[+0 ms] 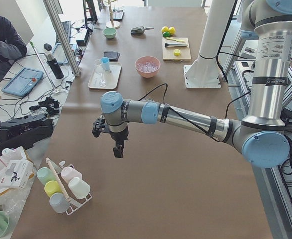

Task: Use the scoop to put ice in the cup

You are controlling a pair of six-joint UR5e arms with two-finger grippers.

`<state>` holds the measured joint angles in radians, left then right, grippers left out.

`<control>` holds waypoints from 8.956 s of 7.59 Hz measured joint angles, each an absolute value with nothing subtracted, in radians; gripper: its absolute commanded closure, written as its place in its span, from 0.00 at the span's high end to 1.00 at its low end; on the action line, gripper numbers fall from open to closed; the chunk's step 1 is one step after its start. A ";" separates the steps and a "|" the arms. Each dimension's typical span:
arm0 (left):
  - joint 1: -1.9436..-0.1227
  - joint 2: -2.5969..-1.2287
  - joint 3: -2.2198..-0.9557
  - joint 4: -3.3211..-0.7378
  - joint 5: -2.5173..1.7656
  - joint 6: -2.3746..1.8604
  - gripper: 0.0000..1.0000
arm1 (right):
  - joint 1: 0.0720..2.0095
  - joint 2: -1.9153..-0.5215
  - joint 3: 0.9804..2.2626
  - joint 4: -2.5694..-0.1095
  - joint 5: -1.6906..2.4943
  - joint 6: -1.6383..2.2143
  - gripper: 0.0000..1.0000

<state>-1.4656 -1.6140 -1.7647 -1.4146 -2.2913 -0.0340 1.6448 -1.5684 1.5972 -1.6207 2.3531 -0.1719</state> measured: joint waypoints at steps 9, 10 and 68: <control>-1.053 -1.815 -1.959 -1.382 -2.317 -0.033 0.98 | 1.421 -1.510 1.654 -1.611 2.308 0.216 1.00; -0.951 -1.841 -1.950 -1.487 -2.273 -0.031 0.98 | 1.365 -1.496 1.682 -1.610 2.307 0.304 1.00; -0.550 -2.125 -1.361 -2.676 -2.088 0.006 0.98 | 0.534 -0.544 1.539 -2.702 1.560 -0.686 0.00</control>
